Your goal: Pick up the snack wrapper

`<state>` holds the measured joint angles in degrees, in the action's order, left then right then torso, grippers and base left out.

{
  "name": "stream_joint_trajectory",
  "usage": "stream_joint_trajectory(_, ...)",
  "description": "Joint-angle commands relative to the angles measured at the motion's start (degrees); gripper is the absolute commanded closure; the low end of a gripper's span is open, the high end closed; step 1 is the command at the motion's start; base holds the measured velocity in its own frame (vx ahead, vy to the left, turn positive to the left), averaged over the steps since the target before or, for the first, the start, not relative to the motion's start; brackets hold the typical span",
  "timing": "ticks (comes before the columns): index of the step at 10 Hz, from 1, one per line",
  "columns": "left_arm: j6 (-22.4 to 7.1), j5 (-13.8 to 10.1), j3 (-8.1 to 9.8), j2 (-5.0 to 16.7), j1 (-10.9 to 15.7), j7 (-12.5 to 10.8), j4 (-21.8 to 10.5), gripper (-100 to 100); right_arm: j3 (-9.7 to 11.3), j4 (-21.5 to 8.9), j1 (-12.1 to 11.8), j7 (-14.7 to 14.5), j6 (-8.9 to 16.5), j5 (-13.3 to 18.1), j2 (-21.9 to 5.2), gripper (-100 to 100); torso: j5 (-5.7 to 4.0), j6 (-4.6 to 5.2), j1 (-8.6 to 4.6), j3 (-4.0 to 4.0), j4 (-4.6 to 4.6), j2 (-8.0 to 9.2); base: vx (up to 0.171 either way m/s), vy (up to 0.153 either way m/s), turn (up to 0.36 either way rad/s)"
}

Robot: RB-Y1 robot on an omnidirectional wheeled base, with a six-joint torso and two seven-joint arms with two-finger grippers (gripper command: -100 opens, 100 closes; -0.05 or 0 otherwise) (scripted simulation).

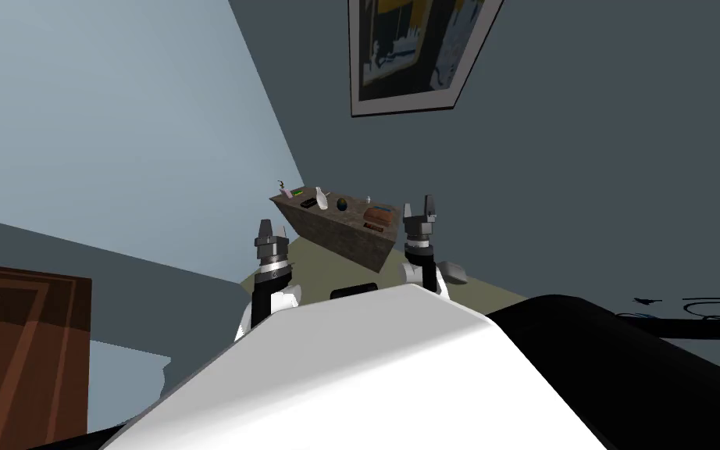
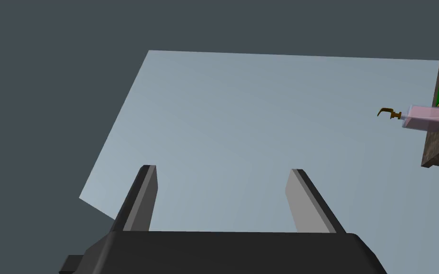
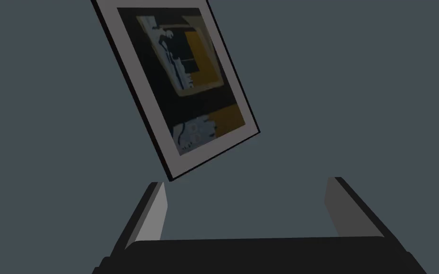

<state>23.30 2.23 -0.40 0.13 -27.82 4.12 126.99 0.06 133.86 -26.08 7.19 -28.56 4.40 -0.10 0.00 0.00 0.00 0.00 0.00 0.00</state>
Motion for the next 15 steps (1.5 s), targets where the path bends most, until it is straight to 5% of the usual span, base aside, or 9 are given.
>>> stream_joint_trajectory(1,0.0,0.0,0.0,0.0,0.0,0.0,0.0,0,0.74,0.54,-1.38,-1.19,0.37,-0.02,-2.47,-100,0.0,0.0,0.0,0.0,0.0,0.0,-0.05,0.056,0.155)
stream_joint_trajectory(8,0.0,0.0,-0.01,-0.01,0.01,0.0,0.0,0,3.94,2.12,-11.34,-9.28,4.07,0.01,-10.81,-100,0.06,-0.01,0.25,0.16,0.06,0.27,-0.067,0.075,0.188)
stream_joint_trajectory(15,0.0,0.0,0.0,0.0,0.0,0.0,0.0,0,4.78,1.61,-21.48,-15.82,8.1,0.21,-16.89,-100,-0.03,-0.02,-0.13,-0.08,-0.03,-0.15,0.028,-0.003,0.174)
